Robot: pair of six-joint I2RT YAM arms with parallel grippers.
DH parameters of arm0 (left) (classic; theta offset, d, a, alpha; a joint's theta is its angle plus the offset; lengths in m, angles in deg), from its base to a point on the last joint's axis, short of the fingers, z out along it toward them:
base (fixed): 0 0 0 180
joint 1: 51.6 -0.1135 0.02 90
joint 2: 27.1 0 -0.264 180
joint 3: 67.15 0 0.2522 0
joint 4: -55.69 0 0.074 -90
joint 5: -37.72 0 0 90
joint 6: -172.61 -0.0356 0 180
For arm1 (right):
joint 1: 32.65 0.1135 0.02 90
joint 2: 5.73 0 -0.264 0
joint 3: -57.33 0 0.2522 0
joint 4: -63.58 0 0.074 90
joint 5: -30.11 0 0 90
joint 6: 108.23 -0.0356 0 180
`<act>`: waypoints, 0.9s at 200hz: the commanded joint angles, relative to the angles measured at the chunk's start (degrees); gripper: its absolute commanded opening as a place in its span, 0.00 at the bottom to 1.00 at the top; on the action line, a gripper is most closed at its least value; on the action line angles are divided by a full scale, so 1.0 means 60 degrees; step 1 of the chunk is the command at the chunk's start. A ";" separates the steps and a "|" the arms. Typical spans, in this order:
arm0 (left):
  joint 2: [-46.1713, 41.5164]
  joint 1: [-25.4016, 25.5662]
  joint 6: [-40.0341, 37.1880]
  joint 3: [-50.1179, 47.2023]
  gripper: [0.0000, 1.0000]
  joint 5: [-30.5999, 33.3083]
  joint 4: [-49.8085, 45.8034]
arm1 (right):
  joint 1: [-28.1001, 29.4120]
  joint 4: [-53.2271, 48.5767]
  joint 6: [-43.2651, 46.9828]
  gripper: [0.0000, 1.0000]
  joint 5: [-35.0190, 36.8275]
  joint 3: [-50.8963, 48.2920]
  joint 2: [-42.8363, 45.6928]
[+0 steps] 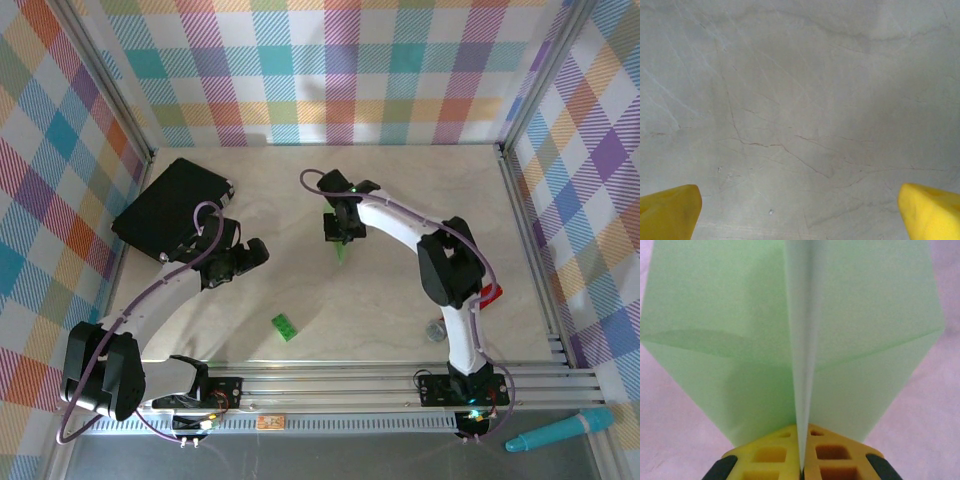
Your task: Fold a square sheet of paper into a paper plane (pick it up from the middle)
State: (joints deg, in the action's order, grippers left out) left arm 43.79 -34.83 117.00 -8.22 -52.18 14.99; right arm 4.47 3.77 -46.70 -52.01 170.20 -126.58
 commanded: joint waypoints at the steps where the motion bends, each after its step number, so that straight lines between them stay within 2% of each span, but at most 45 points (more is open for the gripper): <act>1: -0.0088 -0.0159 -0.0177 -0.0109 1.00 -0.0080 -0.0234 | -0.0085 -0.0798 0.0590 0.10 -0.0297 0.0645 -0.0552; 73: 0.0494 -0.0159 0.0024 -0.0105 1.00 -0.0635 0.0083 | -0.0299 -0.1158 0.0274 0.20 -0.0318 0.1155 -0.1384; 129: 0.0577 -0.0159 0.0065 -0.0115 1.00 -0.0693 0.0125 | -0.0315 -0.1166 0.0309 0.22 -0.0332 0.1153 -0.1608; 180: 0.0621 -0.0155 0.0069 -0.0126 1.00 -0.0710 0.0149 | -0.0297 -0.1218 0.0306 0.28 -0.0022 0.1159 -0.1799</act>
State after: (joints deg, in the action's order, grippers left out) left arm 47.16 -34.89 117.28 -8.24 -55.85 15.30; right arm 2.94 -1.71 -44.73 -53.39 175.84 -135.70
